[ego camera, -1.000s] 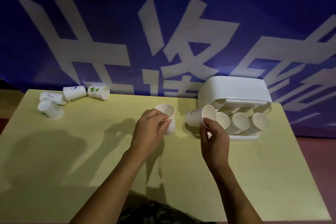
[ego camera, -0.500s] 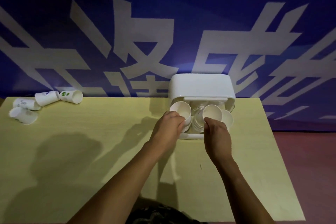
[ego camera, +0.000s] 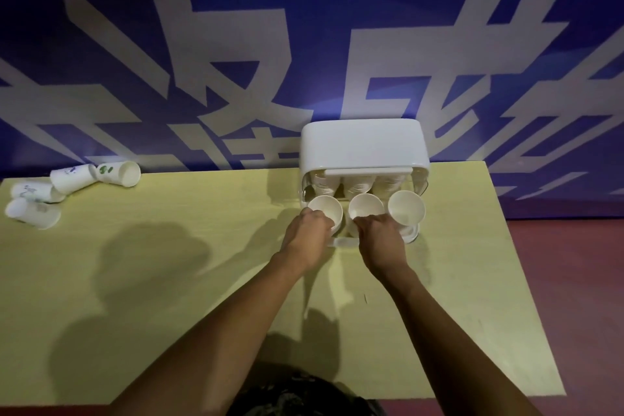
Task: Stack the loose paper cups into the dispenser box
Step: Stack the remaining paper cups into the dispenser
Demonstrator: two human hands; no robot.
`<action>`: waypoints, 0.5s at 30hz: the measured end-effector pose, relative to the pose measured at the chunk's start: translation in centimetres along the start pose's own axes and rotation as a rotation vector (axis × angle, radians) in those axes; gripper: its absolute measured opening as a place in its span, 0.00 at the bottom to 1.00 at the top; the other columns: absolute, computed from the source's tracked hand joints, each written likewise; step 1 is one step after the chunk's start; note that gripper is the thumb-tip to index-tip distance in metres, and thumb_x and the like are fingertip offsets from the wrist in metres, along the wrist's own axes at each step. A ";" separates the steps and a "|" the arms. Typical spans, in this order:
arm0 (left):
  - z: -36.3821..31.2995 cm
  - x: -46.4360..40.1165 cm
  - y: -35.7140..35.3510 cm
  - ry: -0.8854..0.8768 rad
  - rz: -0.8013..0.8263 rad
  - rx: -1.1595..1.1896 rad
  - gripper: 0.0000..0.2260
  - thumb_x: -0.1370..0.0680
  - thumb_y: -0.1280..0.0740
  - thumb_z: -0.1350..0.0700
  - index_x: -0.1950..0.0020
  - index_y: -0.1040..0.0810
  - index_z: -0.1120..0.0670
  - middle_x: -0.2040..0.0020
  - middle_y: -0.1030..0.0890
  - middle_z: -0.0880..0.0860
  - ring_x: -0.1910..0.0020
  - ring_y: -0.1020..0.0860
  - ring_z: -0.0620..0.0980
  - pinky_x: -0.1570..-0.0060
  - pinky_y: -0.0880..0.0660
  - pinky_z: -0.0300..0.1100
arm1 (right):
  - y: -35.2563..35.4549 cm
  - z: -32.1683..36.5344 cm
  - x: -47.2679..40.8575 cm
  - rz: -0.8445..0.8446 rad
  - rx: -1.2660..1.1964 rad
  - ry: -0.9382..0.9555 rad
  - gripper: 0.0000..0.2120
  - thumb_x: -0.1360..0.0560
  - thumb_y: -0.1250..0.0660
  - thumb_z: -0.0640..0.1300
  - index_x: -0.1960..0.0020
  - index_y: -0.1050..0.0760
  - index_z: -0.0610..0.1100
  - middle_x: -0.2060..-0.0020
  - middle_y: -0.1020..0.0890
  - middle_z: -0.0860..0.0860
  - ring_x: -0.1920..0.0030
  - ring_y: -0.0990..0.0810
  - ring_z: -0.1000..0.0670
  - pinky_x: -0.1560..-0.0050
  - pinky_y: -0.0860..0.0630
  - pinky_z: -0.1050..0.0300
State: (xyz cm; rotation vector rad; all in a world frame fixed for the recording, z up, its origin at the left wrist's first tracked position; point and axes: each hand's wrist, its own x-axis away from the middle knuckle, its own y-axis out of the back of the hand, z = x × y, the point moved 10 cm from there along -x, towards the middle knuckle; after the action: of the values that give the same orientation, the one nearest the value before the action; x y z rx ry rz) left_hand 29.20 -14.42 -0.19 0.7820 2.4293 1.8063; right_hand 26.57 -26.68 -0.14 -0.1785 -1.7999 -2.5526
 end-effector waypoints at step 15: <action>19.0 12.2 7.1 0.364 -0.332 0.216 0.18 0.21 0.36 0.50 0.32 0.27 0.52 0.35 0.24 0.51 0.36 0.30 0.51 0.37 0.31 0.44 | -2.5 15.3 0.7 0.008 -0.234 0.226 0.13 0.23 0.33 0.43 0.40 0.22 0.44 0.43 0.18 0.47 0.45 0.22 0.43 0.46 0.23 0.50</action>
State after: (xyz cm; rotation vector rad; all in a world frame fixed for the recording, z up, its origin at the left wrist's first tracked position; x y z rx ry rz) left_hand 26.90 8.89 3.34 0.0349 2.7950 1.6971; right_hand 27.00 -11.44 2.67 0.0980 -1.4214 -2.6469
